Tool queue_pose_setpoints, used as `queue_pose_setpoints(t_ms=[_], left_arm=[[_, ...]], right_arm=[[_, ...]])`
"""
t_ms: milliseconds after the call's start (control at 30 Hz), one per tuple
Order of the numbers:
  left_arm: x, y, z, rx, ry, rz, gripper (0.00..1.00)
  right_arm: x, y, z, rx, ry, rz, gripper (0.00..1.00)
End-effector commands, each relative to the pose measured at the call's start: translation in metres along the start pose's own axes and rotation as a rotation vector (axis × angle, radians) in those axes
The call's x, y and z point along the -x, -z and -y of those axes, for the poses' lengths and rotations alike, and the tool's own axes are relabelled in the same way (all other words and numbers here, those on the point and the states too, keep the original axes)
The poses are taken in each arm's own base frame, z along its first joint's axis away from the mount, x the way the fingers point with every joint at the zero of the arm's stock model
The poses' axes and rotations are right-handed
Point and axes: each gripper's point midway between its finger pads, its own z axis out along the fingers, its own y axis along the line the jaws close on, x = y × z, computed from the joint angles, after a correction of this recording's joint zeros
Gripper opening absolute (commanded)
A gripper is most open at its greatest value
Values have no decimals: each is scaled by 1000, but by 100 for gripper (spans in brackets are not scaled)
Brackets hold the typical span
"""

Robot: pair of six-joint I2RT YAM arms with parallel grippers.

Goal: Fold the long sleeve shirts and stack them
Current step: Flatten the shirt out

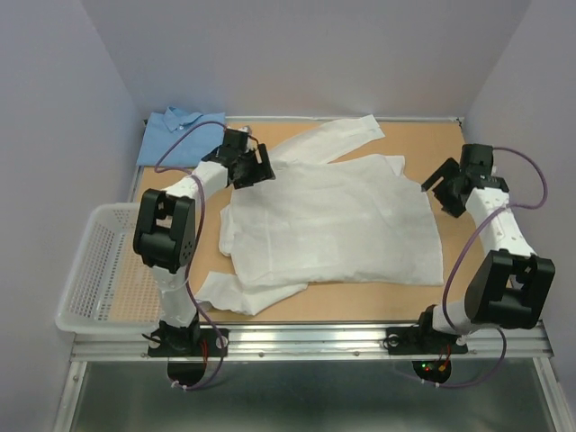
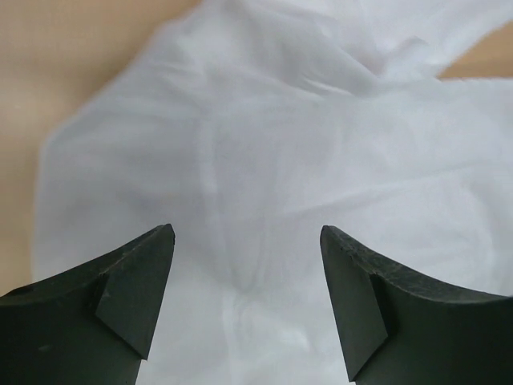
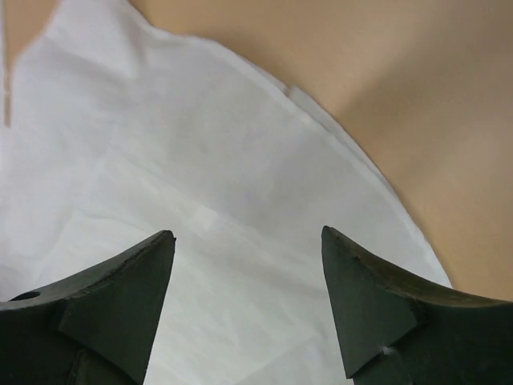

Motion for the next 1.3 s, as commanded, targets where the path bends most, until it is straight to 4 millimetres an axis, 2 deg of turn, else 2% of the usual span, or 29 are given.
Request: queue_pose_setpoints(t_ms=[0, 33, 67, 133, 167, 267, 300, 367, 400, 500, 533, 633, 667, 767, 900, 1033, 1133, 1167, 1233, 1267], left_arm=[[-19, 62, 68, -135, -186, 16, 85], [-35, 70, 80, -156, -238, -5, 85], [-48, 73, 86, -172, -268, -29, 85], [-79, 74, 89, -199, -313, -97, 85], [-105, 74, 93, -212, -363, -145, 85], [-138, 69, 96, -217, -428, -207, 85], [-155, 67, 97, -222, -456, -240, 85], [-171, 60, 92, -209, -477, -274, 85], [-183, 56, 89, -203, -494, -299, 86], [-196, 52, 86, -200, -517, -328, 85], [-202, 50, 82, -198, -525, -347, 85], [-216, 48, 72, -178, -531, -385, 86], [-221, 47, 67, -168, -530, -401, 86], [-236, 47, 52, -141, -532, -446, 85], [-244, 47, 42, -125, -531, -472, 86], [-248, 48, 38, -121, -533, -484, 86], [-250, 48, 34, -112, -531, -490, 86], [-251, 49, 34, -112, -529, -492, 86], [-255, 50, 30, -108, -526, -501, 86], [-254, 51, 31, -109, -526, -498, 86]], right_arm=[[64, 11, -55, 144, 121, 128, 78], [80, 4, -66, 150, 160, 145, 73], [85, 1, -76, 185, 181, 141, 70], [96, -7, -95, 240, 215, 138, 68], [107, -17, -108, 268, 231, 144, 67], [119, -36, -124, 299, 245, 156, 67], [120, -53, -126, 295, 241, 143, 67], [129, -64, -137, 313, 231, 151, 67], [130, -78, -141, 318, 234, 141, 67], [131, -95, -150, 348, 241, 129, 67], [129, -106, -153, 354, 245, 113, 67], [124, -121, -161, 375, 243, 83, 67], [117, -132, -162, 380, 237, 54, 67], [106, -147, -170, 391, 232, 19, 67], [90, -166, -175, 396, 239, -23, 66], [73, -181, -179, 399, 244, -60, 59], [68, -187, -179, 389, 247, -66, 48], [70, -187, -179, 383, 250, -60, 35], [78, -188, -177, 361, 262, -28, 19], [86, -186, -181, 363, 271, -2, 7]])
